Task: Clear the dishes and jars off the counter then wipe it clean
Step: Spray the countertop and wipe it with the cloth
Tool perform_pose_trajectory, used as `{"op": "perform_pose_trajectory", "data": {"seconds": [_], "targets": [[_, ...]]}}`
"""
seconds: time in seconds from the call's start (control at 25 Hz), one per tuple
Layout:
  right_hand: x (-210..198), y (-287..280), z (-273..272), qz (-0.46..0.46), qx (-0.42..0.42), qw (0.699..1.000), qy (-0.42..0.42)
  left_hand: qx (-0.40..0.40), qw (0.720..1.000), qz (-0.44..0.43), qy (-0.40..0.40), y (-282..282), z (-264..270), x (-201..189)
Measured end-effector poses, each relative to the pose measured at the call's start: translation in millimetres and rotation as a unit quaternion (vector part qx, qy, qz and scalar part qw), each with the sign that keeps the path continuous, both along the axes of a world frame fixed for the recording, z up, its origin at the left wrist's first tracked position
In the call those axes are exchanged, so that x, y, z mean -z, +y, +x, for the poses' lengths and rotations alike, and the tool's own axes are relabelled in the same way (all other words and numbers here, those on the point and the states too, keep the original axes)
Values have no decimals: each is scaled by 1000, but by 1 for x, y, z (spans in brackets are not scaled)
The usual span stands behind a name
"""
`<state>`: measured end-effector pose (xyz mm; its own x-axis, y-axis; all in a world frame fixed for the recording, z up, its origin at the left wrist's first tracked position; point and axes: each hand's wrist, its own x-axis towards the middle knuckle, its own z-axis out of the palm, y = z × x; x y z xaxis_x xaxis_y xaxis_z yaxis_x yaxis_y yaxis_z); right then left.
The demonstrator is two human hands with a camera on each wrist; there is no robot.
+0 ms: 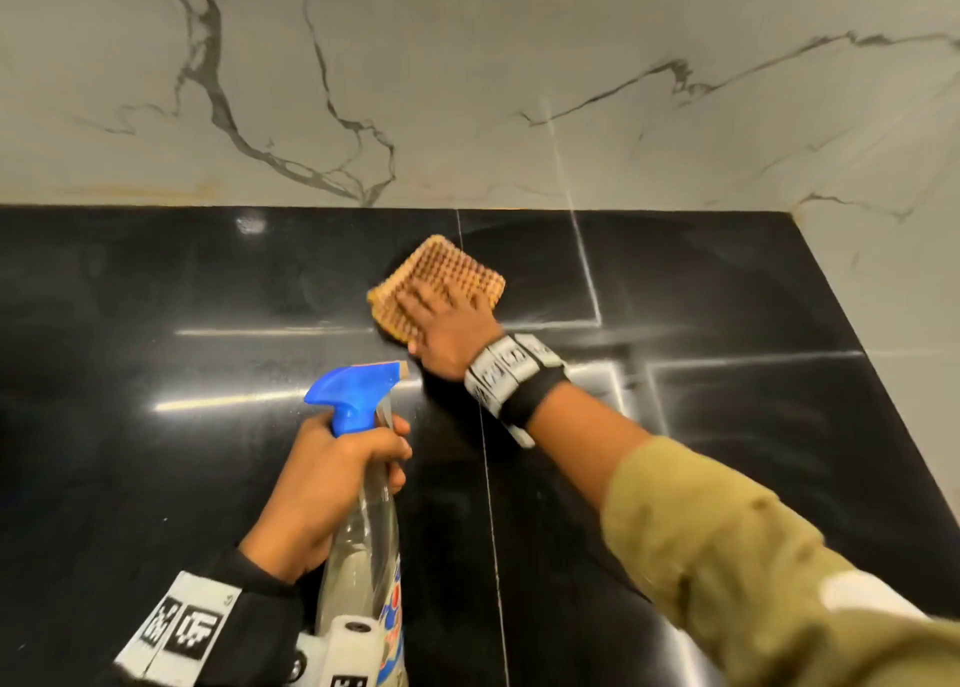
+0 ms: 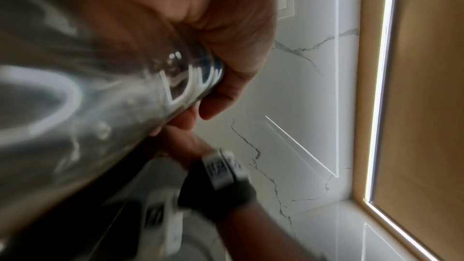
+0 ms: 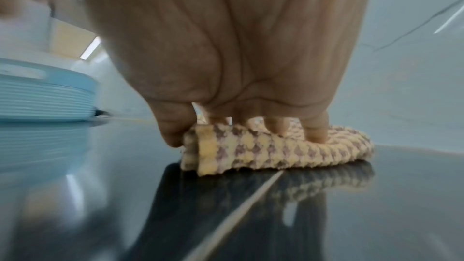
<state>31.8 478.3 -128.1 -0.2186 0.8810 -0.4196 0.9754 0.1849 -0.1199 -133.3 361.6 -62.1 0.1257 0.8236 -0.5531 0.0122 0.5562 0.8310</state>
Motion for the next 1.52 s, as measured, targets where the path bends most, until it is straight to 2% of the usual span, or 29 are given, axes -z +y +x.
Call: {"op": "perform_pose_trajectory", "data": {"seconds": [0.12,0.24,0.4,0.52,0.64,0.72,0.8,0.84,0.96,1.04,1.16,1.24,1.36,1.52], "targets": [[-9,82,-8,-17,72,997,9,-5,1000,12,8,2,-5,-2],[-8,101,-2,-22,98,995,13,-10,999,23,37,8,-3,-4],[-4,96,41,-3,144,990,13,-2,997,16,73,10,4,-6],[1,92,106,3,169,985,20,7,995,21,96,6,10,-10],[7,78,190,100,214,972,3,20,993,24,111,2,21,-14],[3,75,243,81,272,959,4,30,993,21,114,-1,31,-15],[-2,69,284,46,283,958,12,52,993,17,109,1,49,-14],[-2,64,298,46,279,959,7,61,993,15,104,1,60,-14],[-1,62,333,46,350,935,25,73,994,25,80,6,95,-17],[3,63,356,57,361,931,12,88,993,38,65,11,116,-18],[-4,47,397,143,266,950,-84,112,991,56,39,17,151,-16],[-5,40,435,194,250,942,-110,116,991,63,26,24,172,-14],[3,43,468,157,337,923,-95,125,990,60,16,35,202,-12],[11,25,459,85,429,899,-16,146,987,67,12,38,218,-17]]}}
